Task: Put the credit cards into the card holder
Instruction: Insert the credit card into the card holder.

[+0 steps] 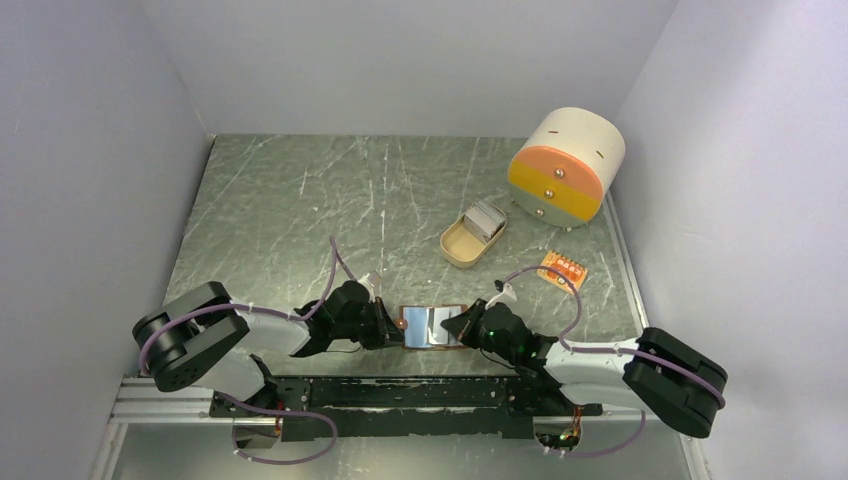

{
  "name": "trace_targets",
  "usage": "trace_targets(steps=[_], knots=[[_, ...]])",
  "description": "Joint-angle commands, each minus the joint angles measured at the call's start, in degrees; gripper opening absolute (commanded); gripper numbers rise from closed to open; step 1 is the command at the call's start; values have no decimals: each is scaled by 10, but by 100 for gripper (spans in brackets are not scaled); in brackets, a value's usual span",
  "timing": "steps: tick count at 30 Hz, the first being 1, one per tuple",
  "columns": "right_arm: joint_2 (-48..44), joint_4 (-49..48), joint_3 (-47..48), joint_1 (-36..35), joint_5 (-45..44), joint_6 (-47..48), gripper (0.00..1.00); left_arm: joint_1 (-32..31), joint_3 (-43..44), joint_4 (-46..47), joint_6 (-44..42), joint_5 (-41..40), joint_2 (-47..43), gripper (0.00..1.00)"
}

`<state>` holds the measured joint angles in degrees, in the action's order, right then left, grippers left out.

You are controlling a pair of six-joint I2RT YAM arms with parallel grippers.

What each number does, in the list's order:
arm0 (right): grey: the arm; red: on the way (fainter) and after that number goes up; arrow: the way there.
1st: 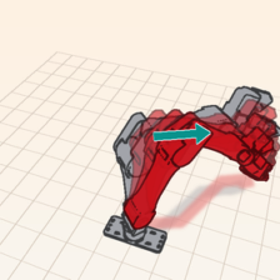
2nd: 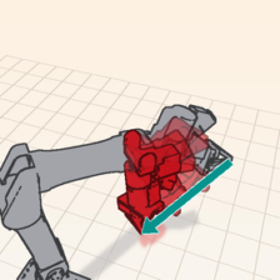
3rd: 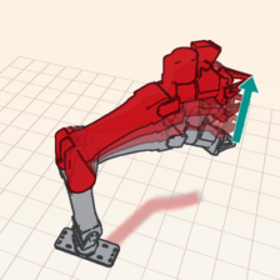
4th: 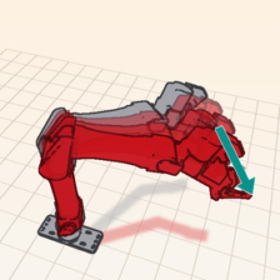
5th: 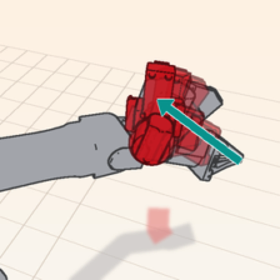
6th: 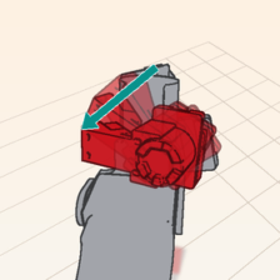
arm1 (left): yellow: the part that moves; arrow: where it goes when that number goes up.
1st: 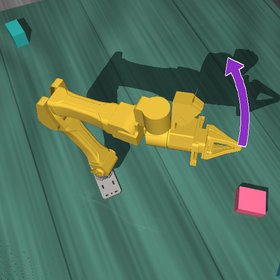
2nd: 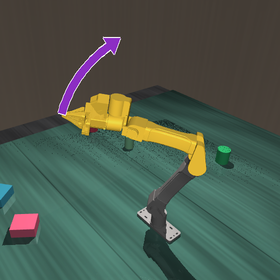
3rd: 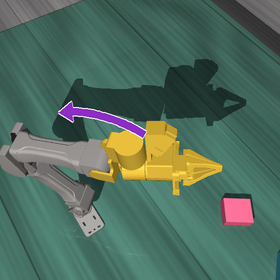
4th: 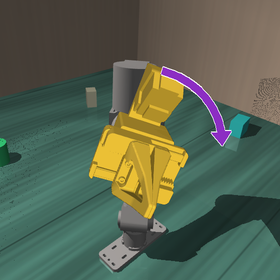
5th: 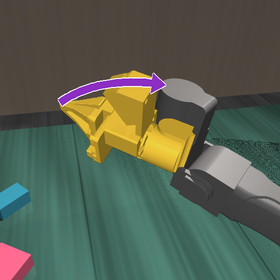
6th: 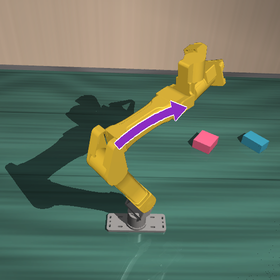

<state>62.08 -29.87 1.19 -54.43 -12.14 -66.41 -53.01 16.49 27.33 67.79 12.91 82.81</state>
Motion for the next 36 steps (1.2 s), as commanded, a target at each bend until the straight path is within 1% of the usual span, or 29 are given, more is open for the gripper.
trace_targets(steps=[1,11,15,19,28,34,35,36], knots=[[12,89,-39,-1,6,9,0,2,-10,-41,-11,-21,4,9],[-48,140,-45,-1,4,30,0,3,-8,-45,-13,-20,7,9],[-54,129,-44,-1,13,46,0,3,-9,-38,-13,-18,11,9],[-33,124,-27,0,18,61,0,3,-5,-38,-15,-16,17,9],[43,79,2,0,47,97,0,3,4,-46,-26,-12,20,9],[60,99,36,0,50,129,0,3,9,-54,-31,-15,15,9],[64,107,44,1,52,137,1,3,10,-55,-33,-15,16,9],[70,118,54,1,55,145,4,3,13,-56,-35,-13,17,9]])
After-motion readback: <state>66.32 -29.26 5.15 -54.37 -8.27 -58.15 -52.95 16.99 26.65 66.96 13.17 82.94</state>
